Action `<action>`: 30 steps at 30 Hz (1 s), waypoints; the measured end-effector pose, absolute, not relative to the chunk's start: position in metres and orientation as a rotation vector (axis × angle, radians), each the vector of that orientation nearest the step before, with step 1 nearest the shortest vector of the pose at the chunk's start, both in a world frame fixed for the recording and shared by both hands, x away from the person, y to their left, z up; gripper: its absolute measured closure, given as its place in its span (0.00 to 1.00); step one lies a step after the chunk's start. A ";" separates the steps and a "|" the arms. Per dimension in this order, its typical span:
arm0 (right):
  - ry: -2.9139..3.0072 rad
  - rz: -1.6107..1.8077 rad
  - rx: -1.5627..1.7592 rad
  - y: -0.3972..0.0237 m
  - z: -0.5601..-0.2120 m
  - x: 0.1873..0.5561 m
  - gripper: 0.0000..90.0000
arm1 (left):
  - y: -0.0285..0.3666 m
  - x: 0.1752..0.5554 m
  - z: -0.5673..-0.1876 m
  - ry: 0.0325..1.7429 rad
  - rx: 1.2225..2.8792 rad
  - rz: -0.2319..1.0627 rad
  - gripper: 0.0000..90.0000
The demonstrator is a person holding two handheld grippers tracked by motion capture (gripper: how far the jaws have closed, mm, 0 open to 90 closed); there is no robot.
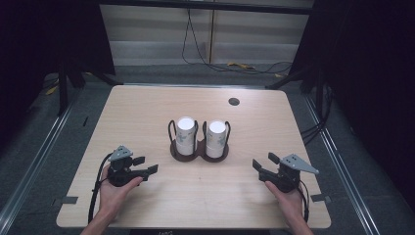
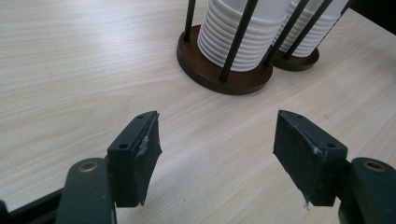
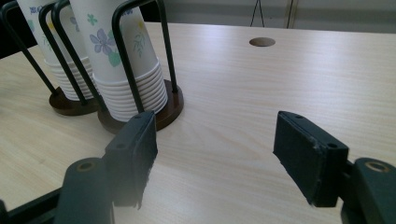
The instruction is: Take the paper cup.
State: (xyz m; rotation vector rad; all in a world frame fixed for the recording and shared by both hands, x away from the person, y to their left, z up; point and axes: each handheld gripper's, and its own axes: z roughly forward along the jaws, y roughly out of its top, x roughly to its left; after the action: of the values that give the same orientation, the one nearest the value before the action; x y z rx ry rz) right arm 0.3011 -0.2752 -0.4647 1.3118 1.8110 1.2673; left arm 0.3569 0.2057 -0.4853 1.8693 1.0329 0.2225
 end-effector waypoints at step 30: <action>1.929 1.266 1.211 -0.257 -0.461 0.295 0.34 | 0.186 0.359 -0.447 0.899 1.781 0.350 0.37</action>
State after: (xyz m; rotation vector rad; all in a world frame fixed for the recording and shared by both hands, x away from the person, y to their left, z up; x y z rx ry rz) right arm 0.2954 -0.2570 -0.4612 1.2108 1.9294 1.2659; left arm 0.3589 0.1856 -0.4474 1.7810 0.8991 0.3501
